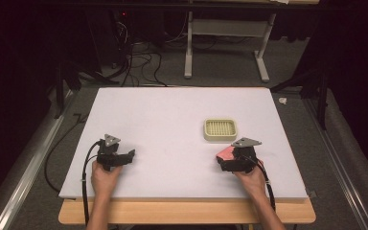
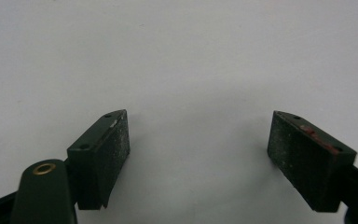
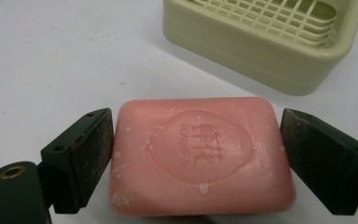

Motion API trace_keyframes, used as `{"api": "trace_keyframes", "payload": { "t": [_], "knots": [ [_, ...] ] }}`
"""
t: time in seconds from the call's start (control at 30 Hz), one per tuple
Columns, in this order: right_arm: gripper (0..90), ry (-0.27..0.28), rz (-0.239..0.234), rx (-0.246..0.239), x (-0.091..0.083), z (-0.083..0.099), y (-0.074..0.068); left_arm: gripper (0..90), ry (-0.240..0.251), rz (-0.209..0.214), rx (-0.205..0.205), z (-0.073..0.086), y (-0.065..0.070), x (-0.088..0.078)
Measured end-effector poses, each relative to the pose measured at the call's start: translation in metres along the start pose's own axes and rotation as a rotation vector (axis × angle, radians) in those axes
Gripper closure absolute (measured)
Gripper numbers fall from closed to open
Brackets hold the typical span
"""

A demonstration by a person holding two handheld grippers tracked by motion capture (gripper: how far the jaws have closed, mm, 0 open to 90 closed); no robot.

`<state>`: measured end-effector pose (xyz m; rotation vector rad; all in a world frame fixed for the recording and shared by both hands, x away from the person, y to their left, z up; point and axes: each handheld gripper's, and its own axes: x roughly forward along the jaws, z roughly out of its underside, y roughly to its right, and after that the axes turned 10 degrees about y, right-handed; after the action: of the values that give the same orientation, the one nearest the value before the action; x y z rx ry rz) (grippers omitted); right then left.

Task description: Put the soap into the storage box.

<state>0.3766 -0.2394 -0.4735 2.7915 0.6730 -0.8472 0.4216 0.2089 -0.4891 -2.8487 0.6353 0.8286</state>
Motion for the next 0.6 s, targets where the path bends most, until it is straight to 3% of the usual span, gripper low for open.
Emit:
{"api": "trace_keyframes", "payload": {
  "t": [0.6],
  "knots": [
    [13.3, -0.030, -0.010, 0.011, 0.0070, 0.0060, 0.0014, 21.5, 0.000, 0.000, 0.000, 0.0000, 0.0000, 0.0000]
  ]
}}
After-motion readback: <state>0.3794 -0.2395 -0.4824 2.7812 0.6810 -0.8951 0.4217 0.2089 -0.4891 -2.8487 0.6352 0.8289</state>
